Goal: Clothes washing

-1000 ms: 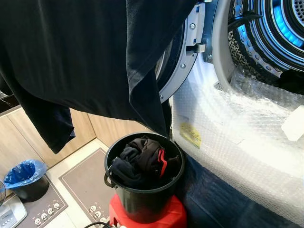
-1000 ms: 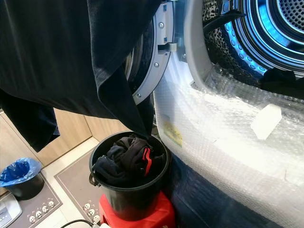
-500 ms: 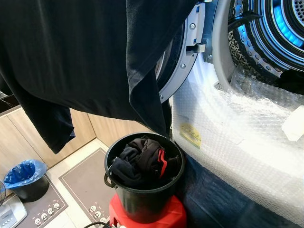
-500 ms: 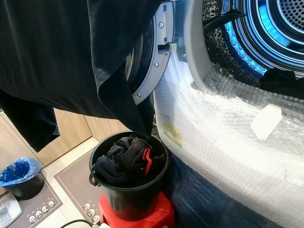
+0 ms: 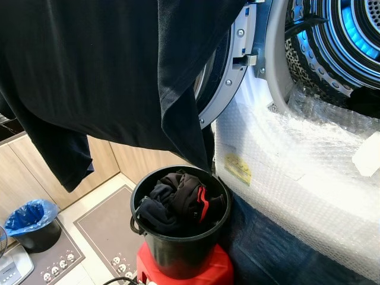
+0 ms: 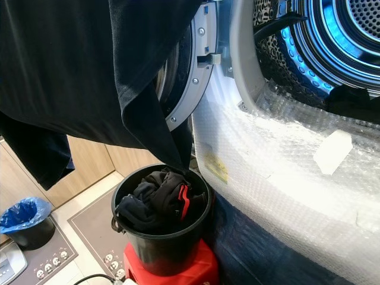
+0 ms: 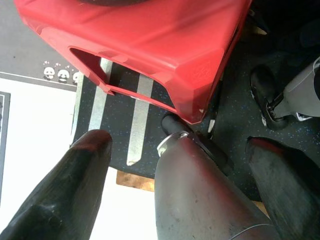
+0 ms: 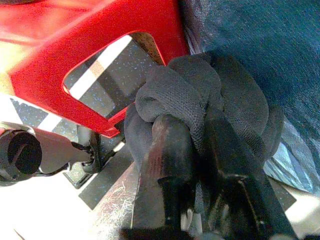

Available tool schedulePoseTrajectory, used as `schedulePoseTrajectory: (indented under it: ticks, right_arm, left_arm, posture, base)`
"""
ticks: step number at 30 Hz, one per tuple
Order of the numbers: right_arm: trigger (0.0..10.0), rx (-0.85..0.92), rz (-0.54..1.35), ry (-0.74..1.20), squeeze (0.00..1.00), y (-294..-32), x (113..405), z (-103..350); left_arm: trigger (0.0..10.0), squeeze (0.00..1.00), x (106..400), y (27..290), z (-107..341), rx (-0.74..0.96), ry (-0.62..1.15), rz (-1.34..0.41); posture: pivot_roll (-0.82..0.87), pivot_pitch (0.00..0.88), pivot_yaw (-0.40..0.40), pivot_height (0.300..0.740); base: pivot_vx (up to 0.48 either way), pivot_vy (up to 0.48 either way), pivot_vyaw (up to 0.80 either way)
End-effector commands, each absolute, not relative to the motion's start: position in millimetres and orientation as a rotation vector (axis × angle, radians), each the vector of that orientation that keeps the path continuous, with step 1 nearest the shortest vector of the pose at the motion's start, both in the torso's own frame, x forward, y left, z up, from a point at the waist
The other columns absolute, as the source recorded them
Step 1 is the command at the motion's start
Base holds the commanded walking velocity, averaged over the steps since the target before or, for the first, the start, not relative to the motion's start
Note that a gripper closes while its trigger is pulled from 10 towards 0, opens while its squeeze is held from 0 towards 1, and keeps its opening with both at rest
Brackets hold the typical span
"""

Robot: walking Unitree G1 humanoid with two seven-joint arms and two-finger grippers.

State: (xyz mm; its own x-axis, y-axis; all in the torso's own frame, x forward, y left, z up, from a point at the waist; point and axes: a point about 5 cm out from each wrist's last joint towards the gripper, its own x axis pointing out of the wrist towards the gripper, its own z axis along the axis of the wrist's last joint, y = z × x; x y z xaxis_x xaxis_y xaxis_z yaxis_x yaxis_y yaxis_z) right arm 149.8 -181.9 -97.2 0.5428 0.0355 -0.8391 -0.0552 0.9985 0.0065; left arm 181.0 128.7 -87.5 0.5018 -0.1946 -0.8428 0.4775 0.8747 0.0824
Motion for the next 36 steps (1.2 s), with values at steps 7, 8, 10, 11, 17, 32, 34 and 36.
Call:
schedulePoseTrajectory:
  ticks: [7, 8, 10, 11, 17, 32, 34, 36]
  right_arm:
    - [10.0, -0.007, 0.06, 0.999, 0.0, -177.4, 151.7, -97.1]
    - [10.0, -0.007, 0.06, 0.999, 0.0, -177.4, 151.7, -97.1]
    - [10.0, -0.007, 0.059, 0.998, 0.0, -177.6, 151.9, -97.1]
    - [10.0, -0.007, 0.06, 0.998, 0.0, -177.7, 151.9, -97.0]
    - [10.0, -0.009, 0.06, 0.994, 0.0, -178.0, 153.3, -96.5]
    - [10.0, -0.002, 0.048, 0.987, 0.0, -178.4, 156.0, -95.4]
    - [10.0, -0.002, 0.048, 0.986, 0.0, -178.7, 156.0, -95.4]
    - [10.0, -0.003, 0.046, 0.986, 0.0, -179.2, 154.9, -95.7]
  left_arm:
    - [10.0, 0.0, 179.5, 131.6, -88.6, 0.338, 0.983, -0.414]
    - [10.0, 0.0, 179.5, 131.6, -88.6, 0.338, 0.983, -0.414]
    - [10.0, 0.0, 179.9, 131.4, -88.4, 0.339, 0.982, -0.415]
    - [10.0, 0.0, 180.0, 131.4, -88.4, 0.338, 0.981, -0.415]
    - [10.0, 0.0, 181.1, 131.2, -87.9, 0.333, 0.981, -0.412]
    - [10.0, 0.0, 182.1, 130.0, -87.5, 0.317, 0.986, -0.411]
    - [10.0, 0.0, 182.5, 129.8, -87.3, 0.314, 0.985, -0.41]
    - [10.0, 0.0, 182.6, 129.4, -87.2, 0.312, 0.984, -0.411]
  posture:
    - [-0.15, 0.0, 0.067, 0.74]
    - [-0.15, 0.0, 0.067, 0.74]
    - [-0.15, 0.0, 0.065, 0.74]
    - [-0.15, 0.0, 0.065, 0.74]
    - [-0.15, 0.0, 0.063, 0.74]
    - [-0.16, 0.0, 0.067, 0.74]
    - [-0.16, 0.0, 0.067, 0.74]
    - [-0.16, 0.0, 0.067, 0.74]
  base:
    - [0.0, 0.0, 0.0]
    - [0.0, 0.0, 0.0]
    - [0.0, 0.0, 0.0]
    - [0.0, 0.0, 0.0]
    - [0.0, 0.0, 0.0]
    - [0.0, 0.0, 0.0]
    - [0.0, 0.0, 0.0]
    - [0.0, 0.0, 0.0]
